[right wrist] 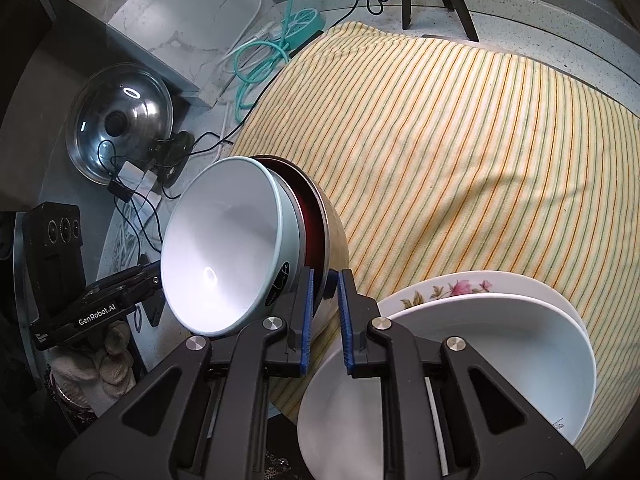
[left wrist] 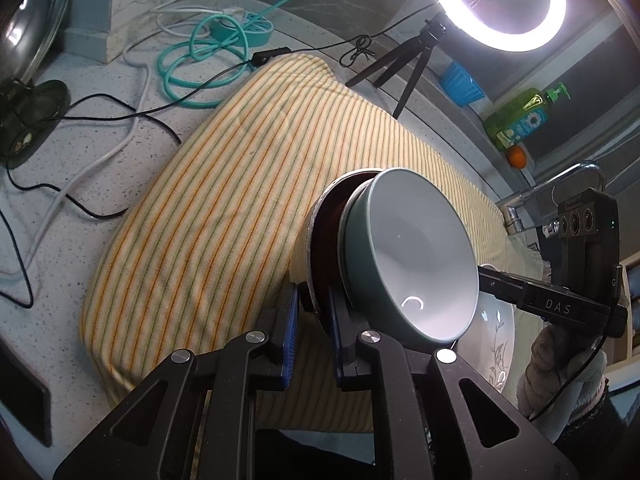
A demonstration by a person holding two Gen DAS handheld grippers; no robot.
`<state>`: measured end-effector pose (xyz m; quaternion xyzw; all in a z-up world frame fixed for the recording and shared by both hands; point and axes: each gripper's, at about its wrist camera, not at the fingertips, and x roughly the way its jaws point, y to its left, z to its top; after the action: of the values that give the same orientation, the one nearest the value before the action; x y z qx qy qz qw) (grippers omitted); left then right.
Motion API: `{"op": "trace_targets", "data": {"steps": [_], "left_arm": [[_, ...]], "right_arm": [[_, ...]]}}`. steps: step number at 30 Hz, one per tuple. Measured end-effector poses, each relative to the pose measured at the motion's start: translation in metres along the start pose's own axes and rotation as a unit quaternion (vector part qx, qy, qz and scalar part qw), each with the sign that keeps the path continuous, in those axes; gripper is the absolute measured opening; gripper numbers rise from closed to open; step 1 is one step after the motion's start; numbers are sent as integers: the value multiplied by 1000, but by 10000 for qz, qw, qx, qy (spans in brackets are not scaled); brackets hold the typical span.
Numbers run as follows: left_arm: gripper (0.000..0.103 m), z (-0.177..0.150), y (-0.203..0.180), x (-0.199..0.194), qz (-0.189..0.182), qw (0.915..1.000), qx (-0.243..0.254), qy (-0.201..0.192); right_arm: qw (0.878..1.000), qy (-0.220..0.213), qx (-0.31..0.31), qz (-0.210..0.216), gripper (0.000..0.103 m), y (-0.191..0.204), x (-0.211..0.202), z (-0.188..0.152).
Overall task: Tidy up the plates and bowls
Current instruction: 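Lift the nested bowls and carry them over the white plate stack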
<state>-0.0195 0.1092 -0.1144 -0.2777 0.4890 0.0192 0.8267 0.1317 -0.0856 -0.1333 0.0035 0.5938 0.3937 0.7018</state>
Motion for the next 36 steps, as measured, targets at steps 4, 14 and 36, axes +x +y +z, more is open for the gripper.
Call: {"op": "trace_targets", "data": {"steps": [4,14,36], "left_arm": [[11,0,-4,-6,13,10000,70,-62],[11,2,-29,-29,-68,9988,349,-325],[11,-28,-125,-3,-565,9904,1263,-12]], "right_arm": [[10000,-66,14,38,13,2,-5,0],[9988,-484,-31,112,13,10,-50,-7],[9921,-1104,527,-275,14,-55,-144,-85]]}}
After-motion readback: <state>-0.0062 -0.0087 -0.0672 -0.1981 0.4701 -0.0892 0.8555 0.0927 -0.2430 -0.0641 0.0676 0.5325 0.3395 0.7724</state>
